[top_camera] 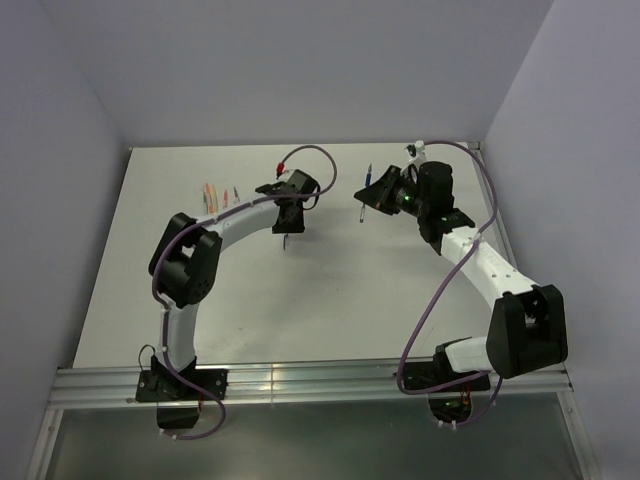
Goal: Insert the pens into the pen caps
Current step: Insert the pen cap onto the pen.
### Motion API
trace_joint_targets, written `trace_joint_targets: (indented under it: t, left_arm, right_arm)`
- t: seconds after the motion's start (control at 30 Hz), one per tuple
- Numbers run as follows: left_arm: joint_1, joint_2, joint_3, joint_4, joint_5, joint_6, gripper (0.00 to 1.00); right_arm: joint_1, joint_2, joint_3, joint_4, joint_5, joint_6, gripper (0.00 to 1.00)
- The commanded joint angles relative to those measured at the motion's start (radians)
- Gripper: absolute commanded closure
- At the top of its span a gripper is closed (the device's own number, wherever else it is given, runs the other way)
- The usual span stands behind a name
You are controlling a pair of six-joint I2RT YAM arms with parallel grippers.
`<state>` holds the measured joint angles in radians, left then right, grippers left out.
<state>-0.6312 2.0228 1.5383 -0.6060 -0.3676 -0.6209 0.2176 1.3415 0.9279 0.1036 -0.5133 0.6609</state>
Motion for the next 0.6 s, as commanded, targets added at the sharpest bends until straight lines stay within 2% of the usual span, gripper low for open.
trace_joint_targets:
  t: [0.0, 0.57]
  left_arm:
    - [-0.013, 0.030, 0.054, -0.024, -0.030, 0.013, 0.59]
    - [-0.015, 0.090, 0.077, -0.052, -0.048, 0.029, 0.60]
  right_arm:
    - [-0.011, -0.047, 0.000, 0.038, -0.007, -0.003, 1.00]
    - [-0.021, -0.054, -0.006, 0.044, -0.014, 0.002, 1.00]
